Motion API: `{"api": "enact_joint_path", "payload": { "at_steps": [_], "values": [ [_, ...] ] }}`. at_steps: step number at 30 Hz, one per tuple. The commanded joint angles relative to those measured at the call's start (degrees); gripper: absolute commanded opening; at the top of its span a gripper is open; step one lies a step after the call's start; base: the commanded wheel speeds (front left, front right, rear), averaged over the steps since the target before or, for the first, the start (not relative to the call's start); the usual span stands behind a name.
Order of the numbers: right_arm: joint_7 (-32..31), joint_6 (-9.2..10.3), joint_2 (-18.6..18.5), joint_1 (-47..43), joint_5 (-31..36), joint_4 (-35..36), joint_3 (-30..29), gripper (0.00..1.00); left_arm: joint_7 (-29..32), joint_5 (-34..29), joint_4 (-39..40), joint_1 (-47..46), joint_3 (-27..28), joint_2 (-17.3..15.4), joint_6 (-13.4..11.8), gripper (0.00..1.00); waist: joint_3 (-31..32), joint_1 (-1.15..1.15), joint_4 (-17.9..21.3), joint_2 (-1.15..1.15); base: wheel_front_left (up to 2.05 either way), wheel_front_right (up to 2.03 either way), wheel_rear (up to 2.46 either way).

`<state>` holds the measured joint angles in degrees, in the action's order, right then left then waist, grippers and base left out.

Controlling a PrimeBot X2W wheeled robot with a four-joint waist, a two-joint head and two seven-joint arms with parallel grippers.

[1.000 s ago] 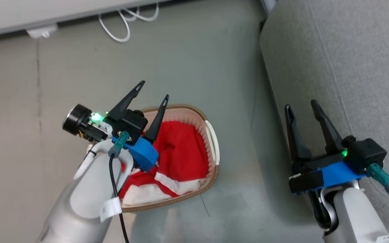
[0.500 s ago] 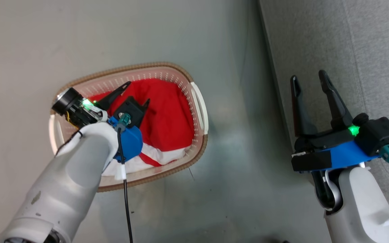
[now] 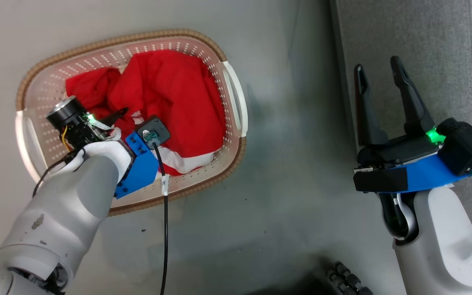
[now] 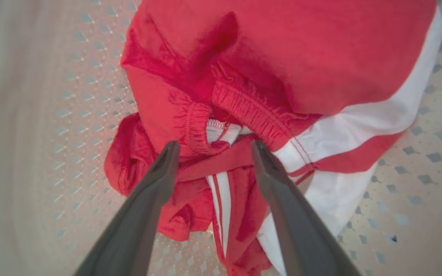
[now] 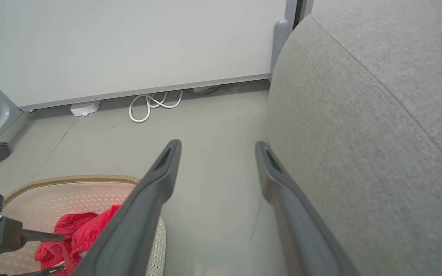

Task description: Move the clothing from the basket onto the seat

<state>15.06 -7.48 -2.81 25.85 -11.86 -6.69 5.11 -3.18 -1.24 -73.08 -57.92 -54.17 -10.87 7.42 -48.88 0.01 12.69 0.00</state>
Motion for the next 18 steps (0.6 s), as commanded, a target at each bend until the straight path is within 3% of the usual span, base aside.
{"api": "enact_joint_path", "payload": {
  "at_steps": [1, 18],
  "values": [
    [0.18, -0.03, -0.14, 1.05, -0.31, 0.36, 0.02, 1.00, 0.85, 0.07, -0.25, -0.98, -0.97, -0.57, 0.01, 1.00, -1.30, -0.01, 0.52, 0.00, 0.00, 0.00, 0.00],
    [0.18, -0.03, -0.13, 1.53, -1.32, 5.07, 0.20, 1.00, 9.02, 3.64, -0.81, -8.18, -13.34, -5.64, 0.01, 1.00, -10.56, -0.01, 2.96, 0.00, 0.00, 0.00, 0.00]
  ]
}}
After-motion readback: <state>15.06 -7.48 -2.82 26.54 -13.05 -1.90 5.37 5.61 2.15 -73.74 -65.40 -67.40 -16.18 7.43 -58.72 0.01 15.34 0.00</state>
